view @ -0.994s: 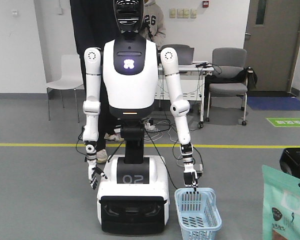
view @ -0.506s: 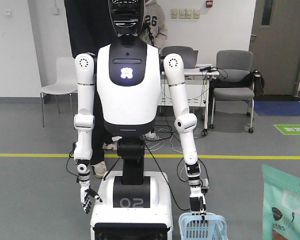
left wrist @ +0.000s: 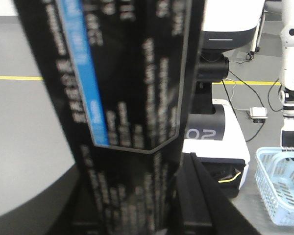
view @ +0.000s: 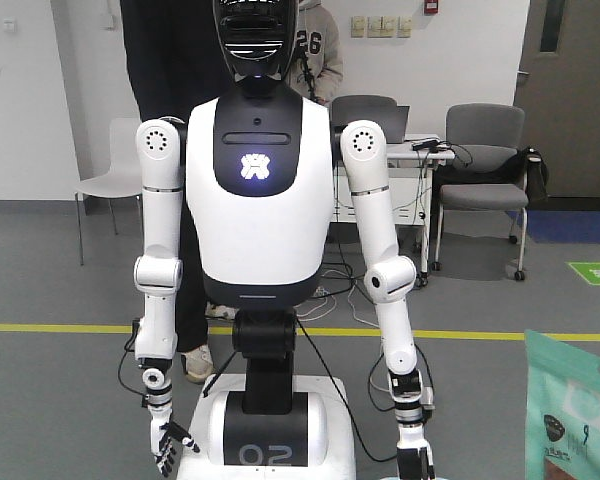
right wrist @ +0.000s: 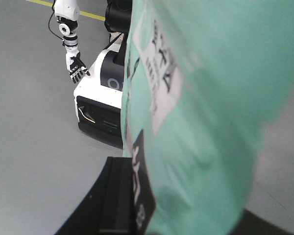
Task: Pick snacks and fruit into basket
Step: 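Lower the teal bag in the right gripper toward the light-blue basket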
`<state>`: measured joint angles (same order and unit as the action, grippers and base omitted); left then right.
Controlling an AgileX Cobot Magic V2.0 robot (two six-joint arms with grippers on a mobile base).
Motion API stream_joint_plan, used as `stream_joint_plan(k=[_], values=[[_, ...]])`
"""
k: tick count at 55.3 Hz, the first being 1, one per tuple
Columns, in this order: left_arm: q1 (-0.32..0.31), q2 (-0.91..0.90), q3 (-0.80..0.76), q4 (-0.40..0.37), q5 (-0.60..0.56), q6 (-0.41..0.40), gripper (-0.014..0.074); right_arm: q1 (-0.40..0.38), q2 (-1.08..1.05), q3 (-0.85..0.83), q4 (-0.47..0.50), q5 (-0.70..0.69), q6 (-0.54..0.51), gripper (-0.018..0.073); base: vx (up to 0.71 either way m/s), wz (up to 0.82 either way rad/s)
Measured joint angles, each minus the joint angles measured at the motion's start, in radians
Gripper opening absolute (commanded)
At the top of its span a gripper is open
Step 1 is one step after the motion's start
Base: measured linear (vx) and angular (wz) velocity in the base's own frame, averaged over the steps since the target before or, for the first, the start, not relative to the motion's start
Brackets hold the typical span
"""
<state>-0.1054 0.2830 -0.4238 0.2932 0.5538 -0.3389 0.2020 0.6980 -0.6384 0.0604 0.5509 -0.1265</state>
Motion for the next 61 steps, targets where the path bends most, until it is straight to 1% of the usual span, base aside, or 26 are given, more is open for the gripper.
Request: stream_joint_plan(k=[29, 61], values=[[0.000, 0.000, 0.000, 0.000, 0.000, 0.000, 0.0001, 0.000, 0.000, 0.000, 0.000, 0.000, 0.000, -0.0008, 0.25, 0.00], [0.000, 0.000, 0.000, 0.000, 0.000, 0.000, 0.0001, 0.000, 0.000, 0.000, 0.000, 0.000, 0.000, -0.0008, 0.15, -0.02]])
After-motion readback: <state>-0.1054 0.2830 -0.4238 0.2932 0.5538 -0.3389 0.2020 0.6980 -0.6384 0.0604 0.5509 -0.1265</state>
